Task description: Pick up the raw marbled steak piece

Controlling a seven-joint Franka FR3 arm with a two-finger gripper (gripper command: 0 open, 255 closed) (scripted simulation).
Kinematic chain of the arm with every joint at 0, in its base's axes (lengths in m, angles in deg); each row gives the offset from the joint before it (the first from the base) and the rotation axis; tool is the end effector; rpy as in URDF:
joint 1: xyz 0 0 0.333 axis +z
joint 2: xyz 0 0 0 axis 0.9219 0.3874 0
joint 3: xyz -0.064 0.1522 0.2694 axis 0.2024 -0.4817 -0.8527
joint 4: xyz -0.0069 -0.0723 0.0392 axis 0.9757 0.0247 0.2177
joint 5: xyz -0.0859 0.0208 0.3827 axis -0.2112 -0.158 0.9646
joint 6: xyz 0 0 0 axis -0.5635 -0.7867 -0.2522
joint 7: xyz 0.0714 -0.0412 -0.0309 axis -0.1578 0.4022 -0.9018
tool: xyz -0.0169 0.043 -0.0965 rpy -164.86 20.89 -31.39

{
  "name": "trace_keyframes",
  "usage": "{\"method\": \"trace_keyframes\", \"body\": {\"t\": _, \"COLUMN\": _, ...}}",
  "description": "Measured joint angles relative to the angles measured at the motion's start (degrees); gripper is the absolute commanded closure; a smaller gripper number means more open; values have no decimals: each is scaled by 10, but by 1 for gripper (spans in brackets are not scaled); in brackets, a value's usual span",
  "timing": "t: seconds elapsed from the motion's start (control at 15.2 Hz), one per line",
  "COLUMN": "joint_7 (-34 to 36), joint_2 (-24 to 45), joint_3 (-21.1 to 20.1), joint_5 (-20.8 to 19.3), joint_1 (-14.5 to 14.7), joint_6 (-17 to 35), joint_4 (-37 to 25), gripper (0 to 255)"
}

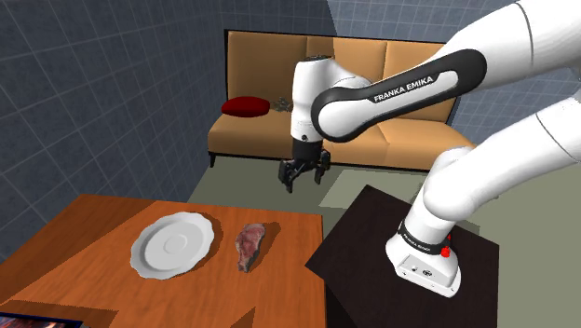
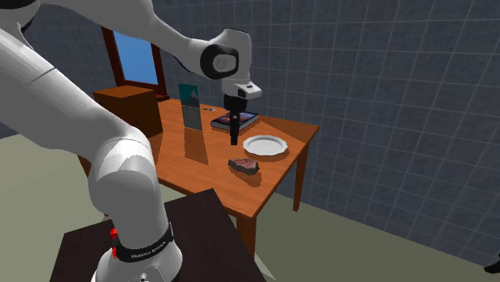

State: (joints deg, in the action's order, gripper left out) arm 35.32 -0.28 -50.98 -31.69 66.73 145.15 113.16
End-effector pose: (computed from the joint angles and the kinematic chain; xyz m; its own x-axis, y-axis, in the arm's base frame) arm 0.3317 0.1730 0.4011 0.9084 -0.4140 -0.0592 -0.4160 -0.9089 -0.0279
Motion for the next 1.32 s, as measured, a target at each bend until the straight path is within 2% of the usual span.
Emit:
{"method": "trace_keyframes", "body": {"t": 0.33, "joint_7": 115, "joint_2": 106, "joint_3": -71, "joint_5": 20, "joint_1": -15, "joint_6": 86, "joint_4": -20, "gripper": 0}}
{"method": "trace_keyframes", "body": {"t": 0.53, "joint_7": 190, "joint_2": 174, "joint_3": -110, "joint_5": 13, "joint_1": -28, "joint_6": 139, "joint_4": -35, "gripper": 0}}
{"method": "trace_keyframes", "body": {"t": 0.73, "joint_7": 283, "joint_2": 275, "joint_3": -144, "joint_5": -36, "joint_1": -50, "joint_6": 197, "joint_4": -71, "gripper": 0}}
{"method": "trace_keyframes", "body": {"t": 0.92, "joint_7": 378, "joint_2": 356, "joint_3": -149, "joint_5": -94, "joint_1": -50, "joint_6": 237, "joint_4": -103, "gripper": 0}}
{"method": "trace_keyframes", "body": {"t": 1.19, "joint_7": 517, "joint_2": 480, "joint_3": -114, "joint_5": -188, "joint_1": -5, "joint_6": 286, "joint_4": -164, "gripper": 0}}
{"method": "trace_keyframes", "body": {"t": 1.32, "joint_7": 555, "joint_2": 516, "joint_3": -94, "joint_5": -211, "joint_1": 17, "joint_6": 300, "joint_4": -184, "gripper": 0}}
